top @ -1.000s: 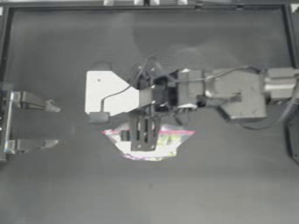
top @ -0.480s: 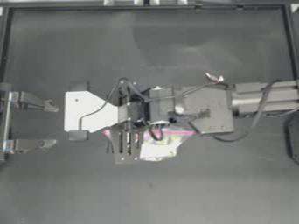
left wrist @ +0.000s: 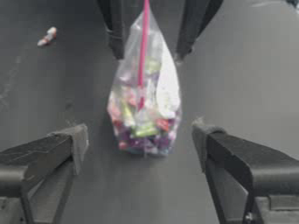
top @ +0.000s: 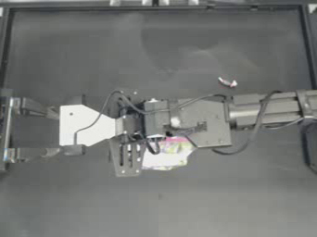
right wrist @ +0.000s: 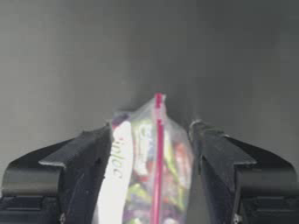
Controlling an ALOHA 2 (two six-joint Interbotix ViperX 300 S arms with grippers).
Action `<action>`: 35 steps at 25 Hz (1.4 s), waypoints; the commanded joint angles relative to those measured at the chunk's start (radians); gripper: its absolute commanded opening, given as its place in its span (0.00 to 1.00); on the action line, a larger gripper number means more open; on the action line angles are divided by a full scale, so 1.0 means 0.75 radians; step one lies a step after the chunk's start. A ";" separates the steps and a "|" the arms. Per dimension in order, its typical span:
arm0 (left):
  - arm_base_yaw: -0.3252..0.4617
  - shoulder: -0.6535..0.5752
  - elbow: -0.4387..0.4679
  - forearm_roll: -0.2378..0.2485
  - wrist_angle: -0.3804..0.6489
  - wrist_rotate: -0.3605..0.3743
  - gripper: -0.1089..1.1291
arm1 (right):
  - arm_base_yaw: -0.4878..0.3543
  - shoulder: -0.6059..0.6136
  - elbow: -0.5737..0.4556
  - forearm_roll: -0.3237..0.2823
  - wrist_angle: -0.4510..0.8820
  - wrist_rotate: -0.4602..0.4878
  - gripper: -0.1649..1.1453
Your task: Put candy in bag
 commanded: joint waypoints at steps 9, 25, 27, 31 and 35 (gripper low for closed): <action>0.002 0.006 -0.014 -0.002 -0.006 -0.002 0.90 | 0.006 0.014 -0.045 -0.045 0.004 0.000 0.80; 0.002 0.006 -0.014 -0.002 -0.006 -0.002 0.90 | 0.008 0.104 -0.129 -0.076 0.067 -0.008 0.79; 0.002 0.008 -0.014 -0.002 -0.006 -0.002 0.90 | 0.010 0.110 -0.135 -0.078 0.074 -0.010 0.79; 0.002 0.008 -0.014 -0.002 -0.006 -0.002 0.90 | 0.010 0.112 -0.135 -0.078 0.074 -0.008 0.79; 0.002 0.006 -0.014 -0.002 -0.006 -0.002 0.90 | 0.012 0.123 -0.135 -0.078 0.074 -0.010 0.79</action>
